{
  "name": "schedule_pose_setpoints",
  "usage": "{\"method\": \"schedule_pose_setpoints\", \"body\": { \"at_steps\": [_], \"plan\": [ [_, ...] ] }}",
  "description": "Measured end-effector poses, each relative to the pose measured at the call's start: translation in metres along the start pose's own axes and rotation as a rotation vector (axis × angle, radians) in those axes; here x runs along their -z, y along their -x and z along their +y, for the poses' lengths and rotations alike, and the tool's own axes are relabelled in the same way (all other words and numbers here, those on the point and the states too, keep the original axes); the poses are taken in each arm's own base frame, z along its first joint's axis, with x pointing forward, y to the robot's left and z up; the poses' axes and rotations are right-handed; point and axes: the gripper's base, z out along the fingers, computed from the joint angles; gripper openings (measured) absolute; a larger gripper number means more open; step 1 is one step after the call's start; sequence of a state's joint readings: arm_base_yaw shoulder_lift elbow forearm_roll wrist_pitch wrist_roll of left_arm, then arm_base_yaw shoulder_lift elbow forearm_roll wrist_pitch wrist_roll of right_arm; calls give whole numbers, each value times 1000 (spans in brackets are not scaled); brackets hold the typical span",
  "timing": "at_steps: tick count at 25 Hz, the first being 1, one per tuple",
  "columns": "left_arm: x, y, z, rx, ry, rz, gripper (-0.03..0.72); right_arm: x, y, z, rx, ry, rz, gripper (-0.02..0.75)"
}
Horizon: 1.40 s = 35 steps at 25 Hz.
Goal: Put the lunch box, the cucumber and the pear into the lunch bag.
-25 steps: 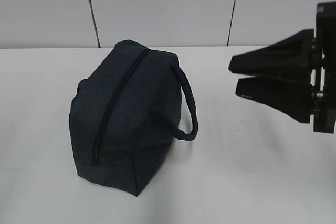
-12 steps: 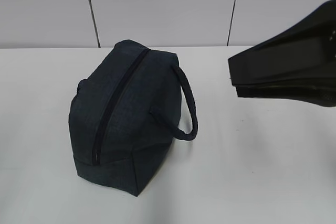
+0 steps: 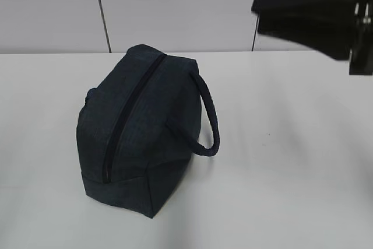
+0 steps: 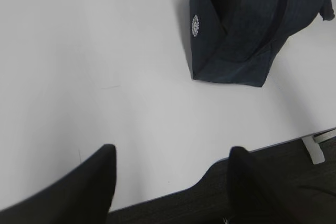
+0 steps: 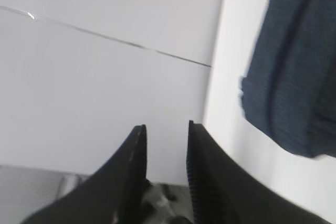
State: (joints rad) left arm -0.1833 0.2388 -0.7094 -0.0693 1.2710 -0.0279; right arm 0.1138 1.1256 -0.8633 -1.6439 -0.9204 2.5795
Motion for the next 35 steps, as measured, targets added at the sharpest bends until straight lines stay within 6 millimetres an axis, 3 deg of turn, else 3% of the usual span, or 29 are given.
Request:
{"method": "schedule_pose_setpoints", "body": {
  "at_steps": [6, 10, 15, 20, 23, 30, 35],
  "plan": [
    [0, 0, 0, 0, 0, 0, 403, 7, 30, 19, -341, 269, -301, 221],
    [0, 0, 0, 0, 0, 0, 403, 15, 49, 19, -511, 382, -486, 221],
    [0, 0, 0, 0, -1, 0, 403, 12, 48, 17, -123, 270, -515, 221],
    [0, 0, 0, 1, -2, 0, 403, -3, 26, 17, 340, 104, -176, 221],
    [0, 0, 0, 1, -2, 0, 403, -8, 16, 8, 482, 17, 38, 221],
    [0, 0, 0, 1, -4, 0, 403, -9, 12, -3, 515, -67, 137, 221],
    [0, 0, -1, 2, -6, 0, 403, -17, 17, -16, 422, -96, 144, 221]
  ]
}}
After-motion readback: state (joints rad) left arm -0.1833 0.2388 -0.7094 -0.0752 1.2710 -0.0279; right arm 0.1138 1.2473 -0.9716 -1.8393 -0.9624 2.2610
